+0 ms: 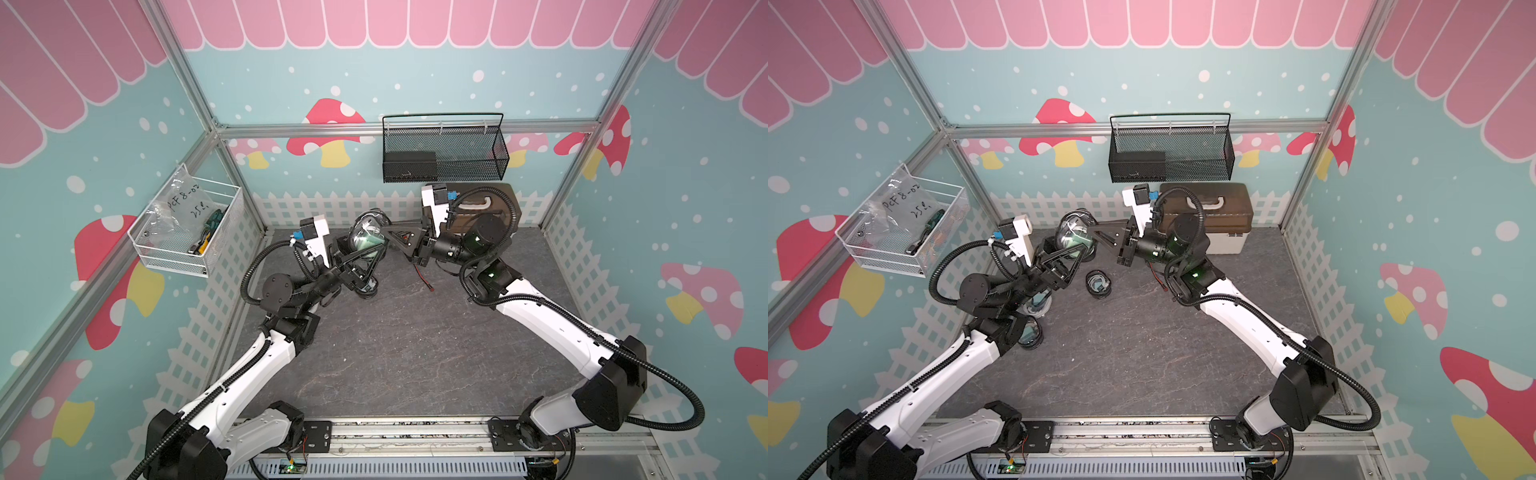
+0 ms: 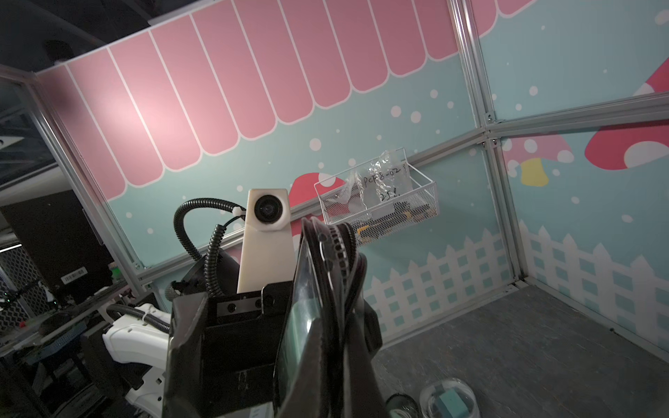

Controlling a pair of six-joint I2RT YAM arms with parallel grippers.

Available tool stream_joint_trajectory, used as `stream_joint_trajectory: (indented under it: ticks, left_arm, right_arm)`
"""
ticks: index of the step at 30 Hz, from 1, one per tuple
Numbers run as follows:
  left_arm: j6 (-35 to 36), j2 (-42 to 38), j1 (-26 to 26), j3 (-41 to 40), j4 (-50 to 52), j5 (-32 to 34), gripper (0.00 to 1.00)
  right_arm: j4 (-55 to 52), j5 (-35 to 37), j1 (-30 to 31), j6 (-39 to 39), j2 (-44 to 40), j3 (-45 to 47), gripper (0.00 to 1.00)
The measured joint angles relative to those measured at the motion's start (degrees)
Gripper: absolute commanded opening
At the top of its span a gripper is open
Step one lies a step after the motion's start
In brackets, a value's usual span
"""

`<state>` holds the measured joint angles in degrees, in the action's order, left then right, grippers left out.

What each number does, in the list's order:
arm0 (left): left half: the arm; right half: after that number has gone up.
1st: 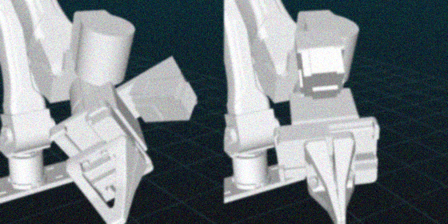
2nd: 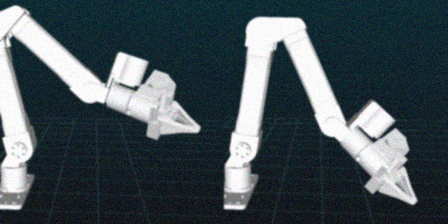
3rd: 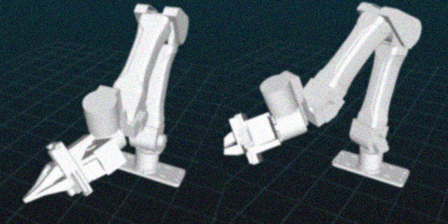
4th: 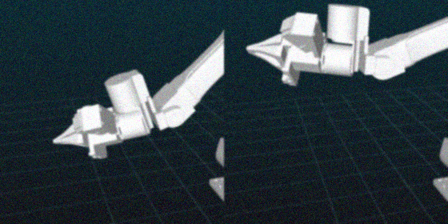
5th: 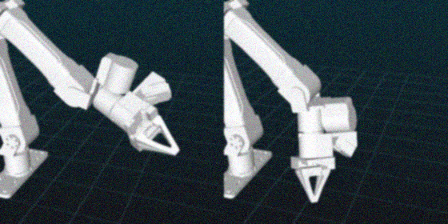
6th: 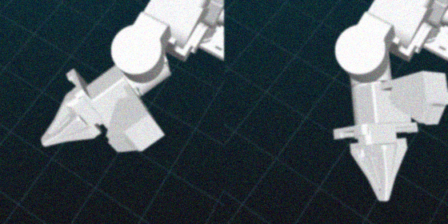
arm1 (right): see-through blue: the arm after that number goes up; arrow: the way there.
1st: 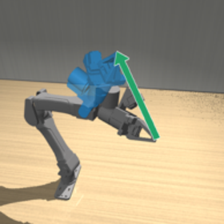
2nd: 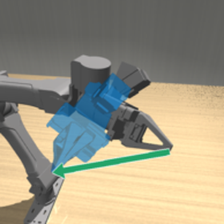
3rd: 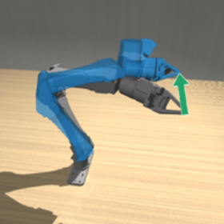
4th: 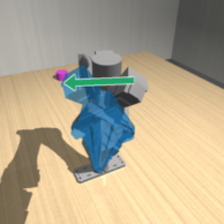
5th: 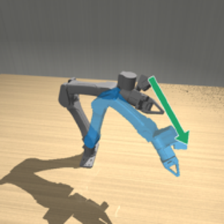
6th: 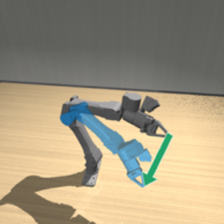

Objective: Pack away charging kits
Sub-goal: Zip the zipper on the storage bag.

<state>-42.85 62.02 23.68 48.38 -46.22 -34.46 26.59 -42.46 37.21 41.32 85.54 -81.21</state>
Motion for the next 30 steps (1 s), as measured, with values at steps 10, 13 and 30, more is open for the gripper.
stream_joint_trajectory:
  ticks: [10,13,30]
  left_arm:
    - [2.4,-0.2,-2.6,6.5,10.6,-7.7,0.84]
    - [2.6,1.2,-3.0,8.0,12.3,-9.9,0.79]
    - [5.4,5.1,-3.7,9.9,18.7,-17.3,0.42]
  right_arm:
    - [-18.2,-6.9,-1.2,-11.5,1.0,-10.5,0.0]
    - [-22.4,-8.2,-1.2,-13.6,1.1,-10.8,0.0]
    - [-31.3,-8.0,-1.5,-15.6,4.0,-16.1,0.0]
